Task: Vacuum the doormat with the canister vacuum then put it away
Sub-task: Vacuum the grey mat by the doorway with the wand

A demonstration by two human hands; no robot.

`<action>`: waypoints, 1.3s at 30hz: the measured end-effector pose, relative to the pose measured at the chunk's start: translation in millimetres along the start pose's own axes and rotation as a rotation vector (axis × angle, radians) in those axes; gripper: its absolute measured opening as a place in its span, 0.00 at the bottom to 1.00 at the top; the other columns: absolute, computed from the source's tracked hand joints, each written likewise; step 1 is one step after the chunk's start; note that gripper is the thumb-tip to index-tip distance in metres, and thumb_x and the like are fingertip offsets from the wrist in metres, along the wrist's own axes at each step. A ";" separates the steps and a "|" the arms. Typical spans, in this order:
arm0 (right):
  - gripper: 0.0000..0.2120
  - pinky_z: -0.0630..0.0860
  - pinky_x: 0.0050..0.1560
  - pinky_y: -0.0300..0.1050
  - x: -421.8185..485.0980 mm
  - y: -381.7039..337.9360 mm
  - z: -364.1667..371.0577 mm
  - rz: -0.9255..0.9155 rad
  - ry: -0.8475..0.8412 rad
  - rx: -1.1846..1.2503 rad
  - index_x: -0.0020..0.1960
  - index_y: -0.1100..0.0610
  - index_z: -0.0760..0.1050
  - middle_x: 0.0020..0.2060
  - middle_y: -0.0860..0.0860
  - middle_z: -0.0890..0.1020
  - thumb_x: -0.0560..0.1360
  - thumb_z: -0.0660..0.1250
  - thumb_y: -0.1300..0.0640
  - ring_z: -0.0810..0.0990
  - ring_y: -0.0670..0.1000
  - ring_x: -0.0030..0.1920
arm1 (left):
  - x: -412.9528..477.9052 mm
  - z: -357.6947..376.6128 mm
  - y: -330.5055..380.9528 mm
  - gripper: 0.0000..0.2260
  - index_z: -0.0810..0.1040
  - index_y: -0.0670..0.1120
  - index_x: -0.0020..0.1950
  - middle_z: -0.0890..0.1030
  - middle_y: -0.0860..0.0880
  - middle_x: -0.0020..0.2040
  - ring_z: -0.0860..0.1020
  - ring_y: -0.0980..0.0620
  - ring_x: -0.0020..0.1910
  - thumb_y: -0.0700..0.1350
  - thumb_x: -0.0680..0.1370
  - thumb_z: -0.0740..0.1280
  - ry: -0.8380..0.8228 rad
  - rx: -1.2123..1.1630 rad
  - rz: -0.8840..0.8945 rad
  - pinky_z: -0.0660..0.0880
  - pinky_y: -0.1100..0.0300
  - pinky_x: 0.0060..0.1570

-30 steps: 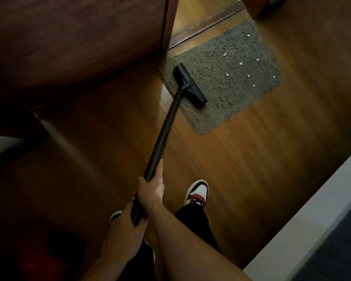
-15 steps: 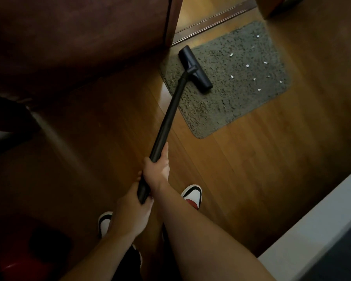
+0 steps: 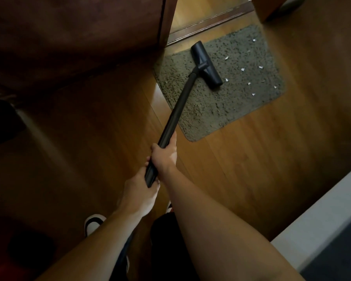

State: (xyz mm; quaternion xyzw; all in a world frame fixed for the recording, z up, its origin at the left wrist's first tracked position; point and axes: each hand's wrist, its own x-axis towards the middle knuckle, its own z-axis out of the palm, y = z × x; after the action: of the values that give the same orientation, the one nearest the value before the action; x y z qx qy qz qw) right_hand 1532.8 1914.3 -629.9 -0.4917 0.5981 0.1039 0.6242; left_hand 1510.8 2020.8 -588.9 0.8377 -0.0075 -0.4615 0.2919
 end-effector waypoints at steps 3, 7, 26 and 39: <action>0.42 0.79 0.30 0.44 -11.9 9.7 8.2 0.015 -0.023 -0.006 0.80 0.34 0.42 0.51 0.55 0.79 0.81 0.64 0.61 0.79 0.48 0.29 | -7.7 -5.0 -16.3 0.20 0.69 0.53 0.71 0.80 0.53 0.47 0.80 0.52 0.44 0.52 0.79 0.66 0.001 -0.026 -0.013 0.77 0.59 0.42; 0.43 0.82 0.32 0.46 -35.5 35.1 25.5 0.010 -0.067 -0.042 0.78 0.32 0.42 0.51 0.59 0.80 0.80 0.64 0.60 0.80 0.50 0.31 | -31.4 -12.5 -42.5 0.21 0.68 0.54 0.73 0.77 0.58 0.46 0.76 0.60 0.41 0.52 0.80 0.65 0.001 -0.054 -0.032 0.70 0.65 0.37; 0.42 0.83 0.32 0.50 -110.2 103.8 57.7 0.061 0.004 0.021 0.79 0.32 0.46 0.46 0.54 0.81 0.79 0.65 0.61 0.80 0.50 0.30 | -96.6 -46.9 -101.9 0.25 0.62 0.57 0.76 0.76 0.61 0.46 0.77 0.61 0.43 0.55 0.80 0.64 -0.172 -0.020 -0.154 0.75 0.59 0.46; 0.41 0.77 0.27 0.41 -50.8 63.2 -9.5 0.002 0.016 0.065 0.80 0.35 0.46 0.45 0.56 0.81 0.79 0.64 0.62 0.78 0.46 0.25 | -57.9 7.4 -37.6 0.22 0.67 0.55 0.72 0.81 0.55 0.50 0.80 0.55 0.48 0.54 0.79 0.65 -0.095 0.037 -0.053 0.75 0.61 0.46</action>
State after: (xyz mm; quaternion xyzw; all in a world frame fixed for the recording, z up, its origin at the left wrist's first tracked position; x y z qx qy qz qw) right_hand 1467.9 1961.9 -615.8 -0.4714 0.6068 0.0810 0.6348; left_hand 1462.1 2064.8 -566.0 0.8202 -0.0078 -0.5079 0.2632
